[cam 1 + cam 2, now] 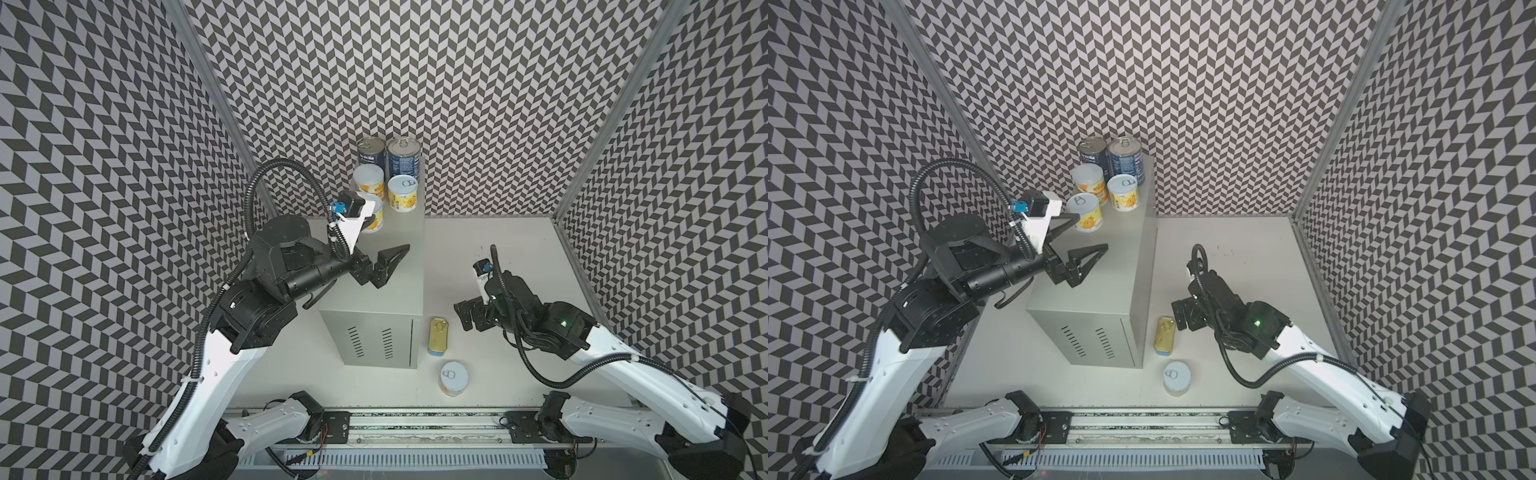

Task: Place and organize the canned foods onto the counter
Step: 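Lower the right gripper over the table pineapple can while the left moves aside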

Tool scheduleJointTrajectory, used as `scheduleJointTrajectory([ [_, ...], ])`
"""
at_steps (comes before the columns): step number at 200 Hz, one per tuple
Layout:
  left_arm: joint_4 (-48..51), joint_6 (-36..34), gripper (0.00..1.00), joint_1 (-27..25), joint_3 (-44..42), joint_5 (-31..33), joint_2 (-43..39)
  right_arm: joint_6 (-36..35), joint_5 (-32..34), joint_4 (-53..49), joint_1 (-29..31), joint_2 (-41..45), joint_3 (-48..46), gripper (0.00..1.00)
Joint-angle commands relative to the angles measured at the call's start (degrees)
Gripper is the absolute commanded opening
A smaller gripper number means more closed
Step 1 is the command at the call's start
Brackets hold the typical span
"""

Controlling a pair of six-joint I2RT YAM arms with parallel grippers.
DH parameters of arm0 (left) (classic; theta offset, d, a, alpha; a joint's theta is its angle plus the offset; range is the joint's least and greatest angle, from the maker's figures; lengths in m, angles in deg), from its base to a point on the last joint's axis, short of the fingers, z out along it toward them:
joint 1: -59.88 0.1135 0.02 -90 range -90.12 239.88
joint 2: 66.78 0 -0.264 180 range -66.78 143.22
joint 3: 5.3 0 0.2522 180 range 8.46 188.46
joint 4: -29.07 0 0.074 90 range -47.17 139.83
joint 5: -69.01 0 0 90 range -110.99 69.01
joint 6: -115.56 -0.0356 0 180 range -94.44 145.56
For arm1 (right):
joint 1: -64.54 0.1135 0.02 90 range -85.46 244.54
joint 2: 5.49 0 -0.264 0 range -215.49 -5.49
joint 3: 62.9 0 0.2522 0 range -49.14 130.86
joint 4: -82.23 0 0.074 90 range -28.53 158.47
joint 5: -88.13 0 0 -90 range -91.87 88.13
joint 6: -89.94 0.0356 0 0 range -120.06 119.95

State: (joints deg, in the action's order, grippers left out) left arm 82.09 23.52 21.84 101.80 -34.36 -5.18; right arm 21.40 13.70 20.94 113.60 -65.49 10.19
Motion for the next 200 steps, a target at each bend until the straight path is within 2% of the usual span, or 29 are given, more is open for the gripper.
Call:
scheduleJointTrajectory([
  [1,1.02,-1.68,1.00,-2.24,-1.14,0.17,-0.15,7.39,-2.48,-2.11,4.19,1.77,-2.40,0.99],
  [50,-0.81,-3.50,1.00,-4.32,-3.00,0.73,2.34,20.37,1.33,-5.35,20.24,-0.16,-7.77,0.99],
  [75,-3.36,-3.11,1.00,-4.22,-6.27,-0.38,1.10,25.34,1.81,-2.59,27.98,0.52,-12.47,0.99],
  [104,-3.58,-2.90,1.00,-4.20,-7.03,-0.60,0.74,31.07,2.57,-1.47,35.10,-2.61,-15.93,0.99],
  [162,-0.86,-2.83,1.00,-5.08,-4.88,-4.43,-0.43,36.12,1.85,10.44,36.90,-3.43,-24.13,0.99],
  [200,6.67,-3.87,1.00,-11.17,-0.14,-2.36,2.74,36.81,4.26,13.05,36.90,-6.08,-24.82,0.99],
])
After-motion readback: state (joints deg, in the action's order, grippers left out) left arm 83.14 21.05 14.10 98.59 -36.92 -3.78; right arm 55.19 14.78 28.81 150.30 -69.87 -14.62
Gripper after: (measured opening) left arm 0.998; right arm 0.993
